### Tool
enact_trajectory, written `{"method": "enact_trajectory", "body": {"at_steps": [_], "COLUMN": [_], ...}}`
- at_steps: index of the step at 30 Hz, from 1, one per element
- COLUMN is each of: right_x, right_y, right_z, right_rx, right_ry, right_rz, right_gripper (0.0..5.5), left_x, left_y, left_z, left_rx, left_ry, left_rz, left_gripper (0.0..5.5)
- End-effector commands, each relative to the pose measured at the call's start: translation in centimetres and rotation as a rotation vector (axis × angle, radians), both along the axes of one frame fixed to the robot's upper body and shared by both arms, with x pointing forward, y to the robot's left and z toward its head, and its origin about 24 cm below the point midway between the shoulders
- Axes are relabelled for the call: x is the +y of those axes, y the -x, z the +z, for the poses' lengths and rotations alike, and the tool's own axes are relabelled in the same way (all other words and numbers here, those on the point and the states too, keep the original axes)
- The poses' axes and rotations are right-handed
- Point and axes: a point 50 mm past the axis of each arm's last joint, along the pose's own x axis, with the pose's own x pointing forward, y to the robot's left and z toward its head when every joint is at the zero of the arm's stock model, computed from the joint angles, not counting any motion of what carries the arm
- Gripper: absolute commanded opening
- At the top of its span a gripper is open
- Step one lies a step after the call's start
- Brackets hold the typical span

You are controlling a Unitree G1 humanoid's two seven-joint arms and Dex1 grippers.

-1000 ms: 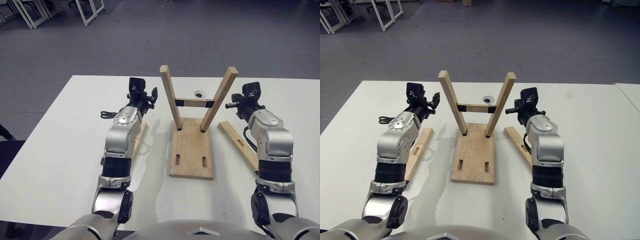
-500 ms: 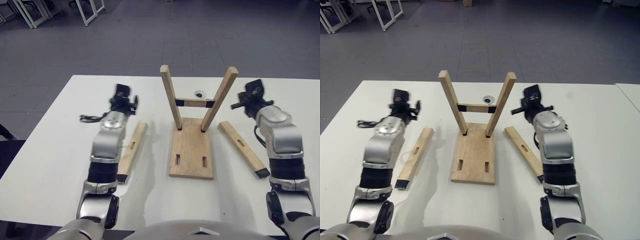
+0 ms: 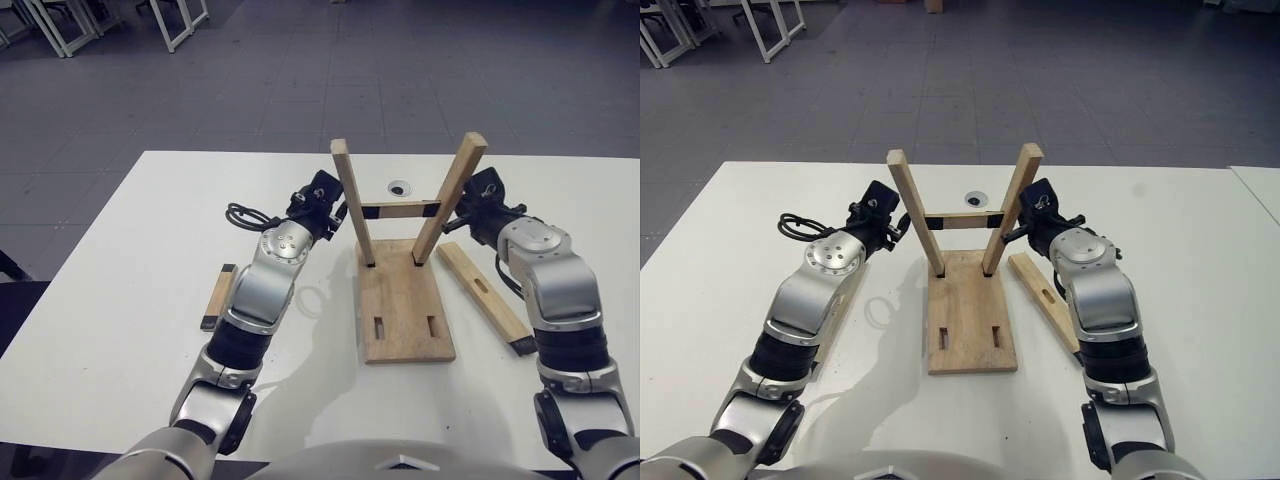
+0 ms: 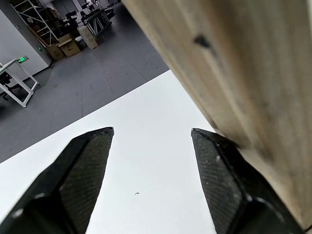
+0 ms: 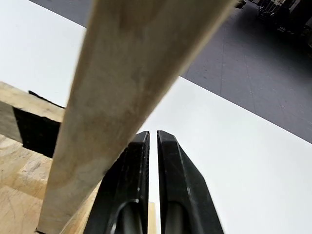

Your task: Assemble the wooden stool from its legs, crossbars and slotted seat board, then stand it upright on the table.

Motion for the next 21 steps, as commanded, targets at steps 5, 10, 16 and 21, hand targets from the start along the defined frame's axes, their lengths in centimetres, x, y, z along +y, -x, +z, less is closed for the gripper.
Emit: {"method": "enact_trajectory", "body": {"at_steps": [5, 10, 16, 21], "right_x": [-1.9, -2.6, -2.8, -2.2], "right_y": [0.2, 1.7, 5.1, 6.1], "right_z": [-0.6, -2.3, -5.3, -6.7], "right_rx": [0.03, 0.158, 0.399, 0.459], "right_ry": [0.037, 0.079, 0.165, 0.192], "right_rz": [0.015, 0.088, 0.341, 0.444], "right_gripper": [0.28, 0.28, 0.28, 0.28], "left_x": [5.0, 8.7, 7.4, 3.7], "left_y": [-0.4, -1.7, -3.2, -3.7], "left_z": [0.9, 3.8, 14.8, 16.3], "left_rx": [-0.024, -0.154, -0.397, -0.278], "left_ry": [0.076, 0.109, 0.486, 0.678], "left_rz": [0.151, 0.287, 0.185, 0.038], "left_gripper": [2.99, 2.99, 2.99, 2.99]}}
